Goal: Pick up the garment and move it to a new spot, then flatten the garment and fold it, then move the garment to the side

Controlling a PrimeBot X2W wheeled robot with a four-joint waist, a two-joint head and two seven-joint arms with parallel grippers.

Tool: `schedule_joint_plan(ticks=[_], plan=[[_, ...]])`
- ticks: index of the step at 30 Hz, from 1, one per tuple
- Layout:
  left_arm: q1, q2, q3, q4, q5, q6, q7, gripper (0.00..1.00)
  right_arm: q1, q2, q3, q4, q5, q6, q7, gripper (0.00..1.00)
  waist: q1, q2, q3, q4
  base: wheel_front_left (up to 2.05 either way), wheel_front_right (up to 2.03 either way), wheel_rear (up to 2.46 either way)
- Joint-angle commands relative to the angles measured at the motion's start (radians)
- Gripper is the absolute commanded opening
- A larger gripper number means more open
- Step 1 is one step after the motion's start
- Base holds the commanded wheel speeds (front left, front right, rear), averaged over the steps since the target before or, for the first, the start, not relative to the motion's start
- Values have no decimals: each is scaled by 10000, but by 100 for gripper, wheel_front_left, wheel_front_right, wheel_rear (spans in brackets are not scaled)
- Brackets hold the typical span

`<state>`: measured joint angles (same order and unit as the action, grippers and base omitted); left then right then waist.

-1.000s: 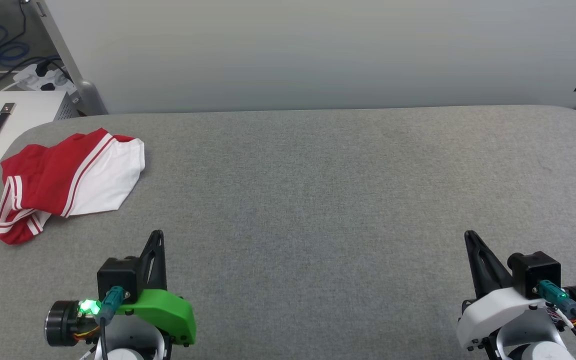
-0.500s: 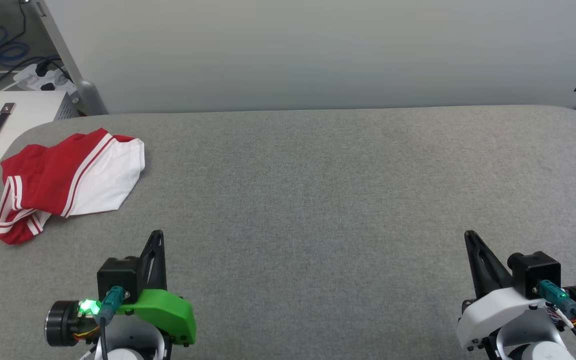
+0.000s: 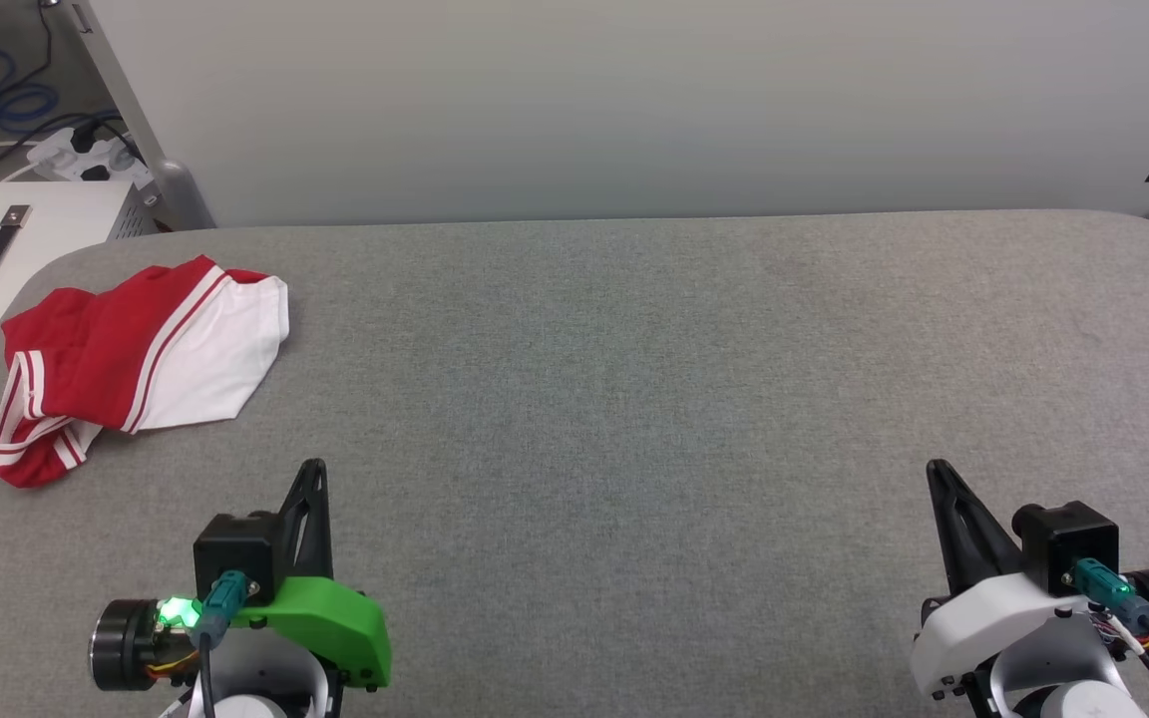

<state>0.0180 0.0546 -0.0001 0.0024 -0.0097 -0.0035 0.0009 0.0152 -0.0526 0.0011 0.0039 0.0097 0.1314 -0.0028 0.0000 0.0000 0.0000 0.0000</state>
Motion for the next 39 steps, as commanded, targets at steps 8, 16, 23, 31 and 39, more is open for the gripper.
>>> schedule_joint_plan(ticks=[8, 16, 23, 31, 39], plan=[[9, 1, -17, 43, -44, -4, -48, 100, 18, -3, -5, 23, 45, 0, -49, 100, 0, 0, 2, -1, 0, 0, 0], [8, -2, -53, 171, -175, -30, -213, 100, 30, -2, -42, 82, 135, -1, -212, 100, 0, 0, 11, 3, 0, 0, 0], [-6, -4, -83, 269, -285, -60, -356, 100, 20, 0, -61, 71, 200, -1, -352, 100, 0, 0, 34, 12, 0, 0, 0], [-27, -7, -117, 353, -414, -110, -520, 100, 22, 2, -72, 64, 260, -1, -515, 100, 0, 0, 62, 22, 0, 0, 0], [-39, -10, -152, 400, -545, -167, -691, 100, 6, 4, -100, 66, 331, -2, -682, 100, 0, 0, 83, 38, 0, 0, 0]])
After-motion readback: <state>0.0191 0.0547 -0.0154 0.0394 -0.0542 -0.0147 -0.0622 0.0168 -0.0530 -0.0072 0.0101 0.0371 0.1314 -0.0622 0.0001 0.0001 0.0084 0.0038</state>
